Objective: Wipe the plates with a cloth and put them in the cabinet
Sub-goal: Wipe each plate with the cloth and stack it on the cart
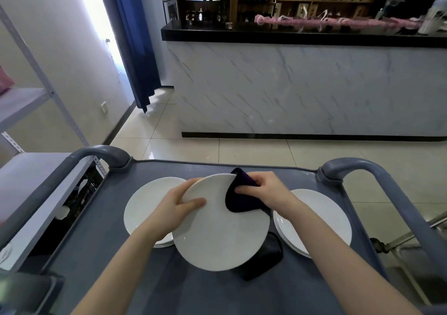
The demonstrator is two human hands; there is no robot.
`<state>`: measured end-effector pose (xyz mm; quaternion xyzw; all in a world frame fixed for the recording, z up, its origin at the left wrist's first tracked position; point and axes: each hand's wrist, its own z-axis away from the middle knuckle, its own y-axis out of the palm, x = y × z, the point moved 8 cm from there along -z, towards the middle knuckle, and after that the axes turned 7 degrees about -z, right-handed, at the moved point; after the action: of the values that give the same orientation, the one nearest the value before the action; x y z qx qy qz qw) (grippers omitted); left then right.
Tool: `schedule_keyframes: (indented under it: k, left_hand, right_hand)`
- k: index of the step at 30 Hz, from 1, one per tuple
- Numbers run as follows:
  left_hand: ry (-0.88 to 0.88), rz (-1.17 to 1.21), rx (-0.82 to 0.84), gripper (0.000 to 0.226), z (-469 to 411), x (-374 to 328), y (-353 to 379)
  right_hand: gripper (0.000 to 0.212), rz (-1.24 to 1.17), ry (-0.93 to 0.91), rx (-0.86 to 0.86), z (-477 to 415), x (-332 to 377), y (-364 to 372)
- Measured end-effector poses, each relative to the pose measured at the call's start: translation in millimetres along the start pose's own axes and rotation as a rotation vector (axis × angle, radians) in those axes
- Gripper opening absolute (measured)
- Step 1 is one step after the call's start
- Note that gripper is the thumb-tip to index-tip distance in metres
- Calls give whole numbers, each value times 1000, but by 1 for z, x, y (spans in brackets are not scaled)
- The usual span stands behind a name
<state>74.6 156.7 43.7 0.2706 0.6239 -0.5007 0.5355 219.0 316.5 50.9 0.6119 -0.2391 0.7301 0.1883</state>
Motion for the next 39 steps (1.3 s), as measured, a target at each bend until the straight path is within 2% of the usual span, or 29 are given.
schedule_keyframes:
  k: [3, 7, 9, 11, 15, 18, 22, 25, 29, 32, 34, 37, 39]
  left_hand:
    - [-38, 193, -97, 37, 5, 12, -10]
    - [-103, 477, -324, 31, 9, 32, -15]
    - [-139, 584, -411, 32, 9, 39, -13]
    - [-149, 602, -425, 34, 6, 40, -12]
    - [-91, 479, -284, 36, 1, 25, -15]
    - [-71, 370, -130, 37, 1, 13, -14]
    - [-59, 56, 153, 38, -8, -6, 1]
    - [-80, -38, 179, 38, -16, -14, 2]
    - [-106, 95, -60, 34, -18, -6, -15]
    - [-126, 283, -186, 41, -8, 12, -17]
    - [-134, 382, -196, 39, -1, 25, -5]
    - [-135, 484, -216, 31, 6, 35, 18]
    - [-144, 521, -254, 29, 7, 38, 21]
  right_hand:
    - [11, -219, 52, -101, 12, -26, -6]
    - [20, -639, 124, -275, 37, -69, 16]
    - [25, -738, 165, -265, 44, -82, 34]
    - [25, -743, 203, -242, 46, -86, 40]
    - [19, -631, 194, -239, 37, -73, 17]
    - [20, -448, 123, -181, 26, -46, -8]
    - [17, -171, 81, -36, 16, -14, -9]
    - [15, -111, 87, 5, 12, -9, 0]
    - [14, -332, 72, -172, 19, -18, -7]
    - [17, -701, 123, -362, 30, -48, -8]
    - [21, -925, 188, -467, 36, -69, -1]
    - [24, -1089, 227, -487, 41, -87, 17]
    - [23, -1058, 252, -462, 44, -92, 20]
